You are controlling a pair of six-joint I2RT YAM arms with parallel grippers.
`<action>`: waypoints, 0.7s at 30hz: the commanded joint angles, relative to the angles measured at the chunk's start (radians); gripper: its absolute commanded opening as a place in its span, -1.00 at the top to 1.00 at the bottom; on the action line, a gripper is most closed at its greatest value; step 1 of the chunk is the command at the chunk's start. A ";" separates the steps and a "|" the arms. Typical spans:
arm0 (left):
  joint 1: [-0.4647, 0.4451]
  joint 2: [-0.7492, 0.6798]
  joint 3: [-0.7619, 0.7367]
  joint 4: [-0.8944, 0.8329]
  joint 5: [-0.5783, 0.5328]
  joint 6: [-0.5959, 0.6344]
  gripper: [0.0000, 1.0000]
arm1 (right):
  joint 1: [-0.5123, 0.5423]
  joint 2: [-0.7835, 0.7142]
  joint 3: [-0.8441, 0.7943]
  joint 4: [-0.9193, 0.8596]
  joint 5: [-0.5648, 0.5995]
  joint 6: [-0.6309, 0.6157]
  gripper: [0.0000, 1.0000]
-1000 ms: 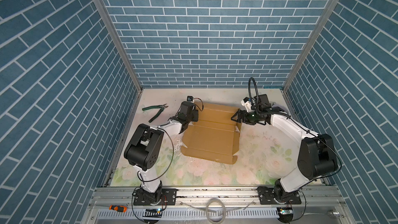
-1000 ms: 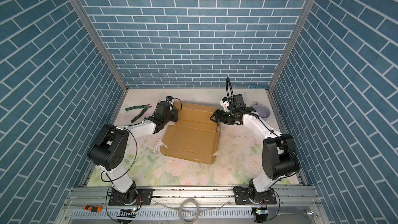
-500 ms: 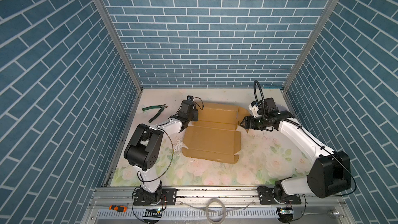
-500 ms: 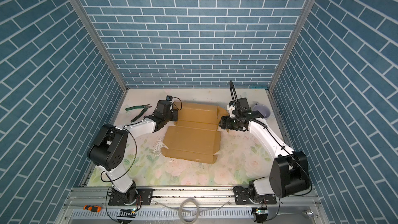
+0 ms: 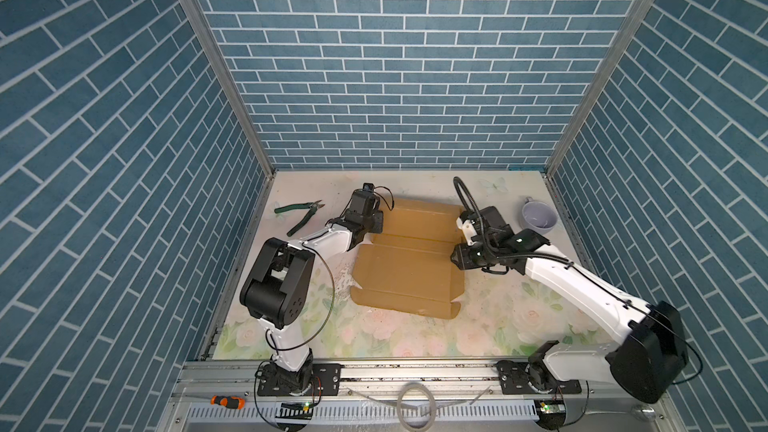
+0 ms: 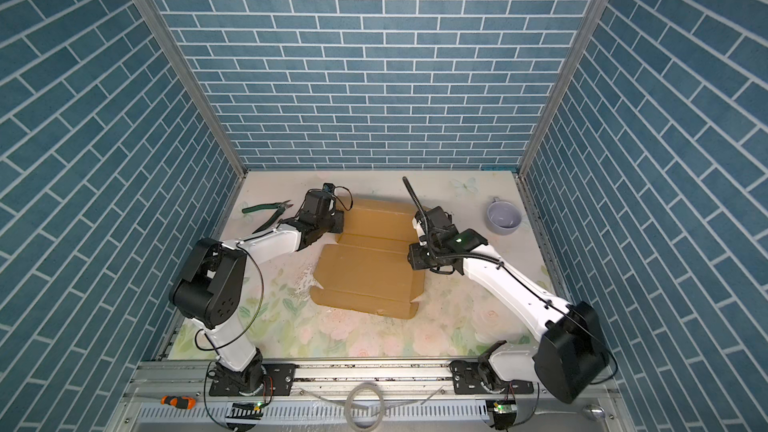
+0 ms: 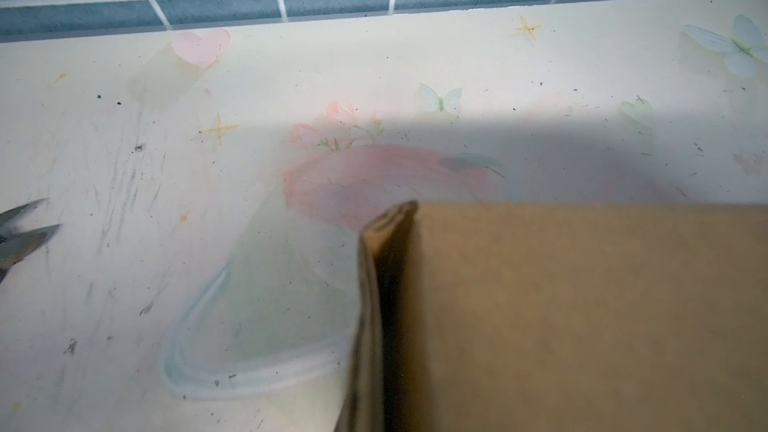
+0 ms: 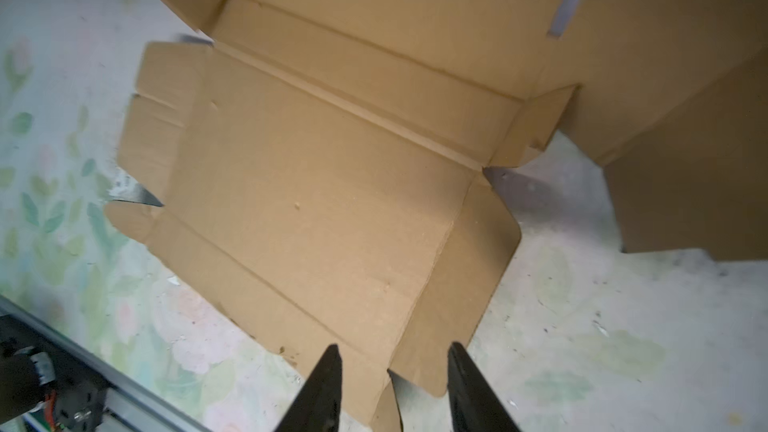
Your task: Fold the paper box
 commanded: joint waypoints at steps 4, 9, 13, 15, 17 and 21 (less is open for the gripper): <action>0.008 0.087 0.060 -0.114 0.052 0.028 1.00 | 0.002 0.094 -0.115 0.167 -0.009 0.014 0.22; 0.019 0.128 0.098 -0.153 0.067 0.030 1.00 | 0.002 0.150 -0.196 0.223 0.008 -0.009 0.29; 0.019 0.125 0.091 -0.132 0.074 0.019 1.00 | 0.000 0.222 -0.227 0.283 -0.025 -0.010 0.33; 0.019 0.126 0.093 -0.134 0.077 0.017 1.00 | -0.001 0.251 -0.245 0.333 -0.076 0.003 0.36; 0.019 0.123 0.090 -0.134 0.074 0.019 1.00 | -0.005 0.276 -0.261 0.378 -0.115 0.021 0.39; 0.019 0.114 0.087 -0.141 0.068 0.024 1.00 | -0.006 0.248 -0.269 0.383 -0.098 0.031 0.37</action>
